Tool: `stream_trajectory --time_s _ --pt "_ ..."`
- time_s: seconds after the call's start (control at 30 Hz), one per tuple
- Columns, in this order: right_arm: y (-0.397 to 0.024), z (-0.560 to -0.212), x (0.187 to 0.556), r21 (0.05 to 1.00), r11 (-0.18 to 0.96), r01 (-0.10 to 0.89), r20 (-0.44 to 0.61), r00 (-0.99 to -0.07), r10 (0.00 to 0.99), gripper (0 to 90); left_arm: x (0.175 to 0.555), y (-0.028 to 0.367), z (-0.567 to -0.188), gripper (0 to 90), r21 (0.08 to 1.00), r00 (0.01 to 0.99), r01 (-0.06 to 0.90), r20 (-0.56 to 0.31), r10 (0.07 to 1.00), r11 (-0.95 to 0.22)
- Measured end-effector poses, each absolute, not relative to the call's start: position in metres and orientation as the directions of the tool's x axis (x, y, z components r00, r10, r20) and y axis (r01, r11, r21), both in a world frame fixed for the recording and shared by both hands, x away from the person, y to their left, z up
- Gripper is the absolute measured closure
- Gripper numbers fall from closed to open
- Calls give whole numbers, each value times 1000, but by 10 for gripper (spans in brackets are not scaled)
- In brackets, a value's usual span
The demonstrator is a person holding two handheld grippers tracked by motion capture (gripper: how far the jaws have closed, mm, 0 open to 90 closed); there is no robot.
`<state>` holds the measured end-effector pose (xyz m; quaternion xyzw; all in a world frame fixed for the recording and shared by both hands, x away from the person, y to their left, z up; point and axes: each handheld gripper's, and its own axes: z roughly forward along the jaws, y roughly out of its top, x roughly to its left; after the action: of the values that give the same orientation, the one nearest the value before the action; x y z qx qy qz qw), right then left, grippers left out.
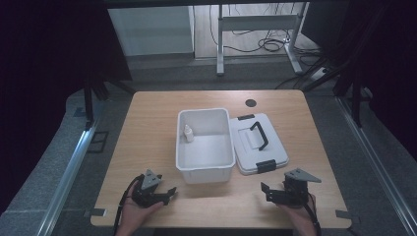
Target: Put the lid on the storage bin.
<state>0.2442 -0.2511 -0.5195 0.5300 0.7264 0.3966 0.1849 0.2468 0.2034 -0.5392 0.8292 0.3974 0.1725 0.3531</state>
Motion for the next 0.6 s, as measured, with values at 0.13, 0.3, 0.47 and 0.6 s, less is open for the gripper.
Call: stream_trajectory --time_s 0.13,0.3,0.47,0.6 --pt "-254 -518 241 776 86 624 174 -344 923 25 244 201 -538 266 727 631 528 10 775 -439" --pt "-254 -514 238 781 91 617 190 -374 908 57 241 203 -536 266 739 635 517 7 772 -432" --pt "-249 -513 240 778 120 616 187 -410 893 95 238 207 -531 266 749 625 513 9 781 -419" --pt "-249 -509 238 782 127 610 194 -432 881 122 239 206 -532 266 748 626 511 14 780 -423"
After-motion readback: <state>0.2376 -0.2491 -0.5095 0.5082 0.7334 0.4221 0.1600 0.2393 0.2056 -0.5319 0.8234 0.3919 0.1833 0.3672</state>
